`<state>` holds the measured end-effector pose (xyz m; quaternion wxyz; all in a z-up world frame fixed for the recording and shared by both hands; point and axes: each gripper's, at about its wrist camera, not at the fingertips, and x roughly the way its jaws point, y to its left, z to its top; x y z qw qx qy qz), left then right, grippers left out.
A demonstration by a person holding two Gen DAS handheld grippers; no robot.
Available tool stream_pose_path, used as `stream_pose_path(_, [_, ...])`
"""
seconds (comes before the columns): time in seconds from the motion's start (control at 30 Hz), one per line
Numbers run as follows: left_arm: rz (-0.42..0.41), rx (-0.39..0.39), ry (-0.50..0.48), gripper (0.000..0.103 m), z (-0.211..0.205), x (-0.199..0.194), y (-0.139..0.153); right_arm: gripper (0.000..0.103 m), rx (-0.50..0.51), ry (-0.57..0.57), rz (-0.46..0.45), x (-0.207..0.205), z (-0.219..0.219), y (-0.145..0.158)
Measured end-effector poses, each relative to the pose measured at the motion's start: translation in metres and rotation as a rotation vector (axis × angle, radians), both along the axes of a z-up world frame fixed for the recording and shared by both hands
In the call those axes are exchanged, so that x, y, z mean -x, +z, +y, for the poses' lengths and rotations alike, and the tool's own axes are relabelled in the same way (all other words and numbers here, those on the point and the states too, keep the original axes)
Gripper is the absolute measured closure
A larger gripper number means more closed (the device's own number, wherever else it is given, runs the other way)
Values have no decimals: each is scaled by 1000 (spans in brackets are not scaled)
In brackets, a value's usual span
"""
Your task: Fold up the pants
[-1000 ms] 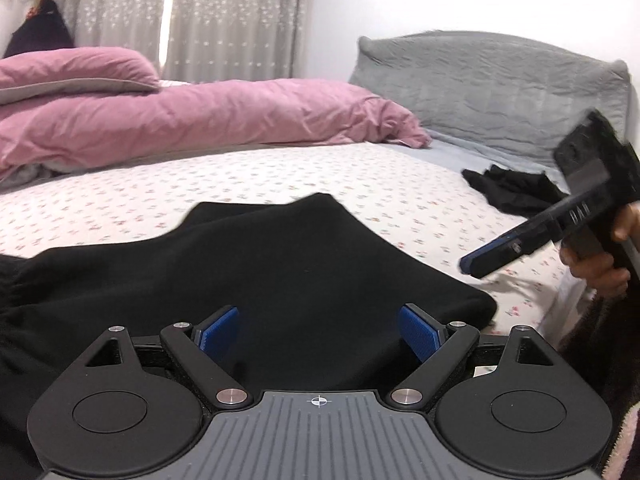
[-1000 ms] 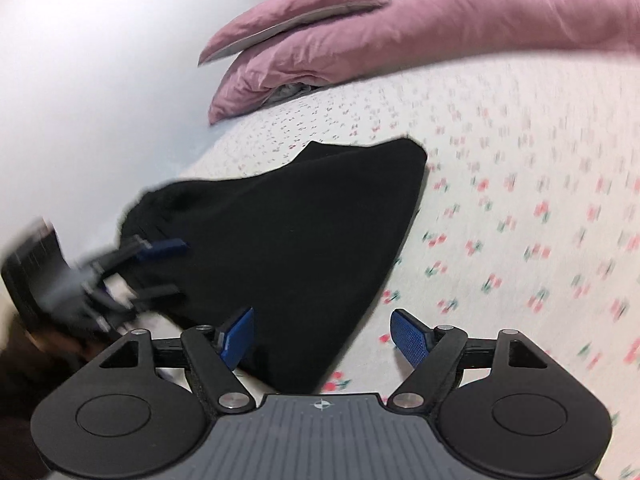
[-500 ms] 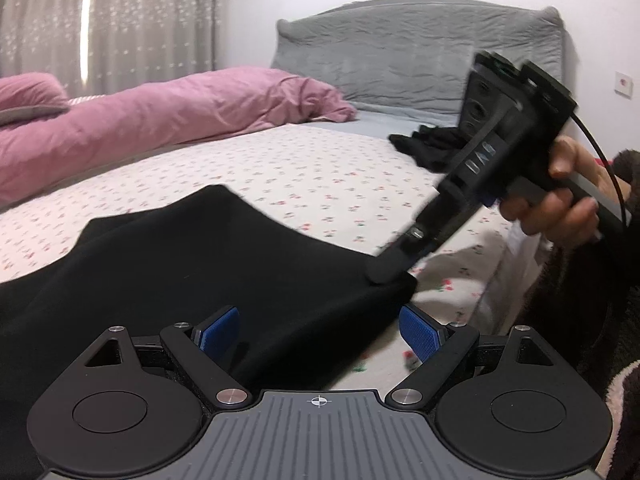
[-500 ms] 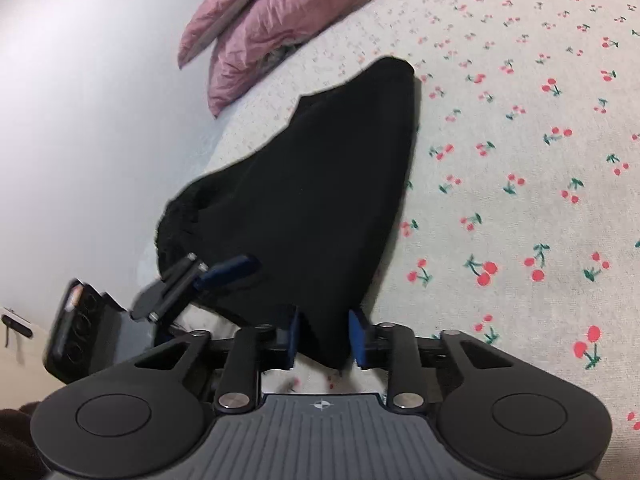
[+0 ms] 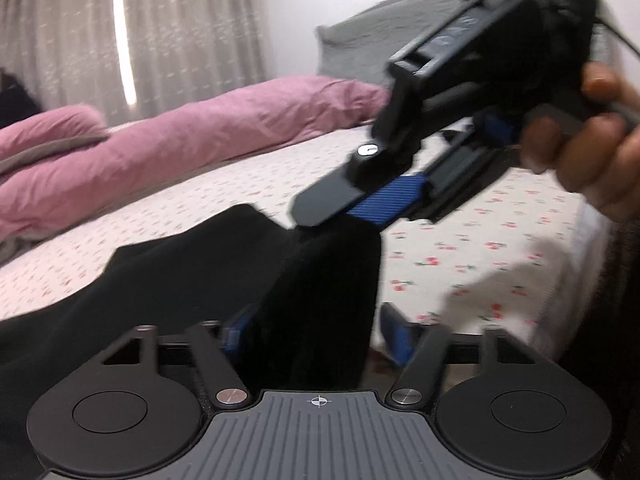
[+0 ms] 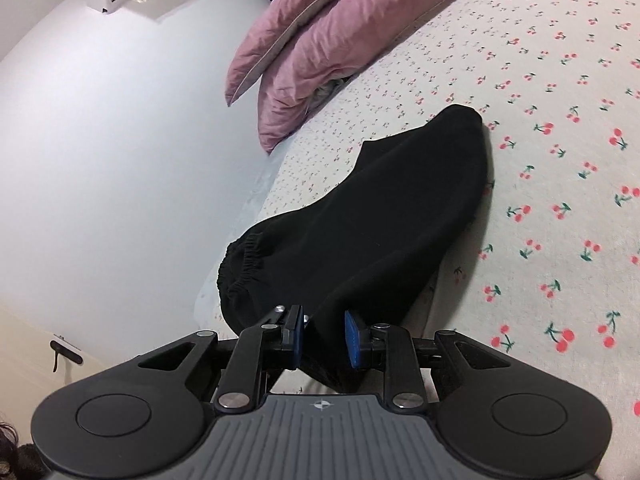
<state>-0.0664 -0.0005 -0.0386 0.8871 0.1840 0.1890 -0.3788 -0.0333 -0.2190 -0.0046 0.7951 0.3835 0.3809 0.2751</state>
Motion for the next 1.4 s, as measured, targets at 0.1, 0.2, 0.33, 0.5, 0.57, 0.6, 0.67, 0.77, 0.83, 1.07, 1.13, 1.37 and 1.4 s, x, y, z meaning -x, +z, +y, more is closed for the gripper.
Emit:
stream_pose_path(0.1, [21,26,38,77,8,-5,3,72,-3,-39,3,-3,-6,-1])
stream_pose_path(0.2, [52,65,50,81,17,-8,8,48,56,-144,5,-3,-22,0])
stream_pose_path(0.33, [75,84,51,82,21,-8,10,45,222,-246,94,-18,-26,-9])
stream_pose_path(0.5, [114,116,58,83,23,-13,13,45,226,-183,130,-43,-11,-24])
stream_pose_path(0.57, [125,130,65,84,26,-13,13,46,250,-159,135,-57,-5,-25])
stream_pose_path(0.6, [130,135,67,84,27,-13,13,46,258,-149,146,-66,-2,-24])
stream_pose_path(0.67, [129,143,68,84,31,-14,13,50,265,-142,166,-80,0,-20])
stream_pose_path(0.77, [117,152,71,84,34,-14,14,55,296,-150,155,-101,-1,-22])
stream_pose_path(0.83, [114,158,77,84,36,-14,15,59,256,-183,143,-109,-2,-29])
stream_pose_path(1.07, [141,176,82,86,35,-15,17,92,200,-258,93,-115,-14,-40])
stream_pose_path(1.13, [166,188,93,86,35,-14,21,93,217,-255,88,-110,-14,-35])
stream_pose_path(1.37, [219,338,170,88,62,-12,37,93,161,-275,57,-108,-9,-9])
stream_pose_path(1.4, [232,359,173,88,66,-12,39,93,148,-276,51,-108,-8,-5])
